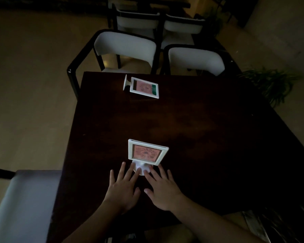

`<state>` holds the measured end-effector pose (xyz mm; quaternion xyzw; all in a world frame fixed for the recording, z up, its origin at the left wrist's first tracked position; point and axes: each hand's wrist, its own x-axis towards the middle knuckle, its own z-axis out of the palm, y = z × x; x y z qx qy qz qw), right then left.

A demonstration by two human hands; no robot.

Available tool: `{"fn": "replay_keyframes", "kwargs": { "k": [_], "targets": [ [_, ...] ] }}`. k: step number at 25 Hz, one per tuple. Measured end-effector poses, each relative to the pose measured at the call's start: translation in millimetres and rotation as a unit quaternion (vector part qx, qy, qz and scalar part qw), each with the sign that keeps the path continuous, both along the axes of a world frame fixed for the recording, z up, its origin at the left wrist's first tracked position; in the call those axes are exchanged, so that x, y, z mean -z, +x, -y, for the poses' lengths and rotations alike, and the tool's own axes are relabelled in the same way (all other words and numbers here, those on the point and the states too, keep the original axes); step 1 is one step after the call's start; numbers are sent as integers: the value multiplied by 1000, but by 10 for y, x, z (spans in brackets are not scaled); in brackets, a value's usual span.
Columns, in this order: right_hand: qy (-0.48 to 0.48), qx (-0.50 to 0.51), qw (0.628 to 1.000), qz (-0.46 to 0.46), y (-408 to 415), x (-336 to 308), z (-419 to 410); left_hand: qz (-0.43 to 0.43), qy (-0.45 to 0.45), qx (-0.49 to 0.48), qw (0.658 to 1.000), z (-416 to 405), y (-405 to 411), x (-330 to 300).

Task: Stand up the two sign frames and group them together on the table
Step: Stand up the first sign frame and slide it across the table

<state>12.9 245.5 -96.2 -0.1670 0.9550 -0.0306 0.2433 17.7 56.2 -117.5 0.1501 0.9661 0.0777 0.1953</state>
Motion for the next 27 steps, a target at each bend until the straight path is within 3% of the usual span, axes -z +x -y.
{"fn": "replay_keyframes", "kwargs": {
  "k": [9,27],
  "targets": [
    [-13,73,997,5,111,75,-828,26,-25,49,998,-857,-85,-52],
    [-24,112,993,9,404,166,-2957,43,-59,69,995,-3005,64,73]
  ]
}}
